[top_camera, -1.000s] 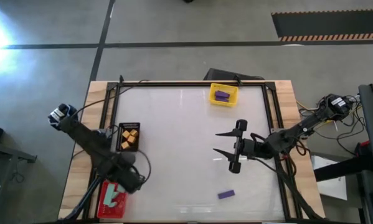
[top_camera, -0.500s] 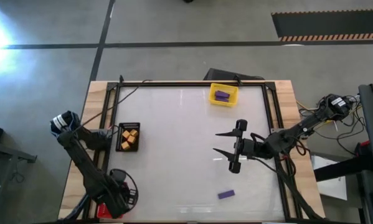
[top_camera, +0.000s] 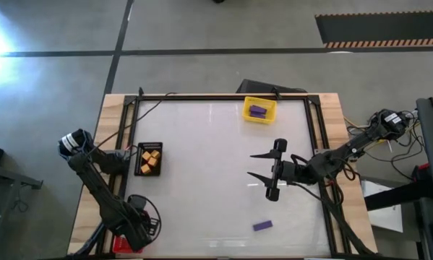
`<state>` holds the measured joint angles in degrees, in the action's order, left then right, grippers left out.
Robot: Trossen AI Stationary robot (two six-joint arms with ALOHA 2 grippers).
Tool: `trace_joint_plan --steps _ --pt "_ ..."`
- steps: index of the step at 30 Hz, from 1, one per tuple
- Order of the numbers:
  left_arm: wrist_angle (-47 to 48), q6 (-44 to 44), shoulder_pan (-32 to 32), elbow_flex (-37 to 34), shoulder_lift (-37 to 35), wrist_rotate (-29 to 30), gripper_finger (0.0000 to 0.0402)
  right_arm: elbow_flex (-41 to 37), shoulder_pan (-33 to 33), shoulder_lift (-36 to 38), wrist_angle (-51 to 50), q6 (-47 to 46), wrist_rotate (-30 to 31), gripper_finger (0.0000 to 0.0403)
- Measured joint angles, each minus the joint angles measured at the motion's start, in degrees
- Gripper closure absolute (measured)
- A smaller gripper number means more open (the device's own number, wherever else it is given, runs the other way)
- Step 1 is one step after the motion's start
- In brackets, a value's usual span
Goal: Sort & place blocks by color
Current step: Put the light blue block into the red bin, then put the purple block into the yellow bin
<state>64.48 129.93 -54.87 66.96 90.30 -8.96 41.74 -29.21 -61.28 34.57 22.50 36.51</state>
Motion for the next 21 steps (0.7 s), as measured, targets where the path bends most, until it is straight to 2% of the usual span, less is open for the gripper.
trace_joint_plan --steps 9,21 --pt "-0.03 -0.04 0.0 -0.33 0.0 -0.04 0.0236 0.09 0.0 0.0 -0.02 0.02 0.0 0.0174" --pt "-0.35 -0.68 0.39 0.81 -0.2 -0.05 0.0232 0.09 -0.02 0.0 -0.09 0.02 0.0 0.0174"
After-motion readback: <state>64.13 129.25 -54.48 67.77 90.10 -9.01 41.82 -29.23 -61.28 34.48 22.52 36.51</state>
